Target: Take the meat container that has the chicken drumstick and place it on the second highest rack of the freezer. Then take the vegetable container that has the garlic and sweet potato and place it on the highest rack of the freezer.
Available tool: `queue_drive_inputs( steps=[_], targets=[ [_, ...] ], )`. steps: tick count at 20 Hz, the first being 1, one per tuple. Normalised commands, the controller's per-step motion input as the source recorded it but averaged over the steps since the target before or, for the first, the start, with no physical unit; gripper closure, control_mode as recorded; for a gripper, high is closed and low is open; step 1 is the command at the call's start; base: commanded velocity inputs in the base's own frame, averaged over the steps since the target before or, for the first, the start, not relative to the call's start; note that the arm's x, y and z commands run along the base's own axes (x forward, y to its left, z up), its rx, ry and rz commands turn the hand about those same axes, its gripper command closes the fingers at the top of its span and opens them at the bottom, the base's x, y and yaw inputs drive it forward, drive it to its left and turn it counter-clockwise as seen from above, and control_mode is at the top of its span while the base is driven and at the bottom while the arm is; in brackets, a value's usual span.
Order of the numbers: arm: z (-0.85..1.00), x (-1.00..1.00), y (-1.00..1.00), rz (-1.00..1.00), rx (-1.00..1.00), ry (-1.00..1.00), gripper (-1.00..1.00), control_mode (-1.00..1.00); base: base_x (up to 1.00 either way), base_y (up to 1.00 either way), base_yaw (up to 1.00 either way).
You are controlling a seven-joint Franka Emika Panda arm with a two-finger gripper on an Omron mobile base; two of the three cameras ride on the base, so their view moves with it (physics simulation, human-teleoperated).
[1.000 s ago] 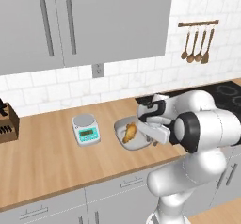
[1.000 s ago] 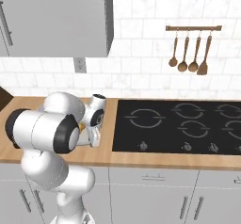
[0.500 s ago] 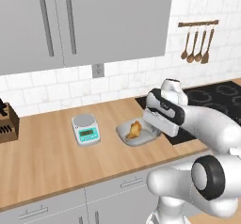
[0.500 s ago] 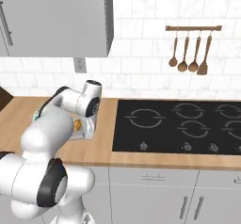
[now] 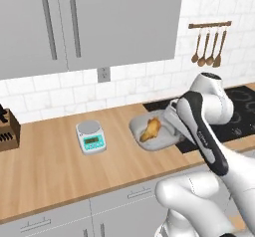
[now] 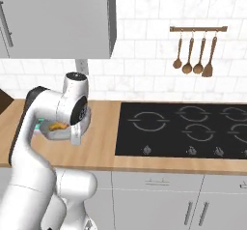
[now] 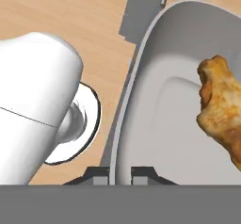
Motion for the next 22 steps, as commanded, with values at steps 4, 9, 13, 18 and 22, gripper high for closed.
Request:
queue_drive_inputs(
  steps=[4,9,13,18,22],
  targets=[
    [1.0,-0.73,0.0,-0.11,0.0,-0.26,1.0,-1.0,0.0,0.0,0.0],
    [1.0,-0.69,0.0,-0.13,0.01,-0.22,1.0,-1.0,0.0,0.0,0.0],
    [1.0,-0.66,0.0,-0.06,0.06,-0.12,1.0,-1.0,0.0,0.0,0.0],
    [0.41,-0.64,0.02,0.0,0.04,0.0,1.0,-1.0,0.0,0.0,0.0],
    [0.0,-0.22,0.1,0.0,0.0,0.0,1.0,1.0,-0.73,0.64,0.02]
  ],
)
